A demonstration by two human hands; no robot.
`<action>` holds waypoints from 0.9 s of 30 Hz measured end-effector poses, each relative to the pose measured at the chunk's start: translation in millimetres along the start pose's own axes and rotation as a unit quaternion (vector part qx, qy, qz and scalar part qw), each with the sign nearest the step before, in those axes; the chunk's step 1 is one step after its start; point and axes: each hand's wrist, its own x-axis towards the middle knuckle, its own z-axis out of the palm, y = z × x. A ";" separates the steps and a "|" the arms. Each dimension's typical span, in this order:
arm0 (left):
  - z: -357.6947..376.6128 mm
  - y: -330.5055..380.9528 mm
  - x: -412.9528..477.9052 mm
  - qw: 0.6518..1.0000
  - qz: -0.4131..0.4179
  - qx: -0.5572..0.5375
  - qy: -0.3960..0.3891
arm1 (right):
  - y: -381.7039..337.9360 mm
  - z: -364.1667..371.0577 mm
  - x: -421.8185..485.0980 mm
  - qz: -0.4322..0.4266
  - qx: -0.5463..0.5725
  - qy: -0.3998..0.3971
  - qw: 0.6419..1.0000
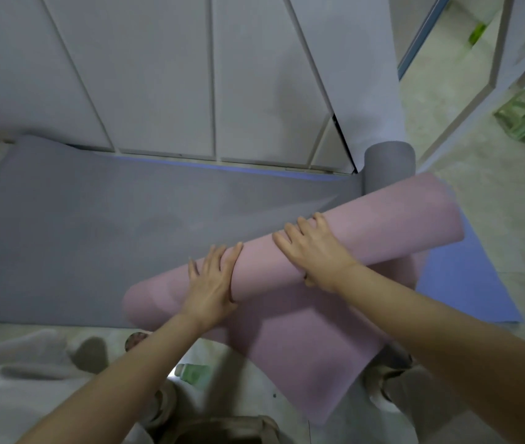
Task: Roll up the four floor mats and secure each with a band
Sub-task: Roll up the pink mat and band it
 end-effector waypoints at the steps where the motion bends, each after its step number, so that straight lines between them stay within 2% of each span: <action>1: -4.2 -1.6 4.2 1.000 0.003 0.000 0.013 | 2.7 -1.3 2.3 0.007 0.005 0.020 1.000; 5: -52.6 -1.9 41.2 0.998 0.028 0.041 0.027 | 18.6 -13.2 13.7 0.057 0.034 0.090 0.994; 11: -159.5 -17.1 101.3 0.969 0.098 0.157 0.163 | 54.3 -65.4 47.5 0.163 0.063 0.202 0.964; 14: -208.7 -23.7 109.9 0.943 0.108 0.209 0.235 | 65.6 -90.5 66.3 0.189 0.061 0.253 0.947; 17: -235.5 -32.8 101.6 0.927 0.110 0.244 0.262 | 64.2 -105.5 76.6 0.191 0.080 0.284 0.936; 22: -217.2 -49.5 63.6 0.933 0.124 0.260 0.217 | 26.4 -84.1 70.4 0.156 0.151 0.255 0.942; 27: -158.6 -56.2 27.5 0.959 0.113 0.251 0.064 | -18.6 -40.5 43.7 0.112 0.237 0.125 0.957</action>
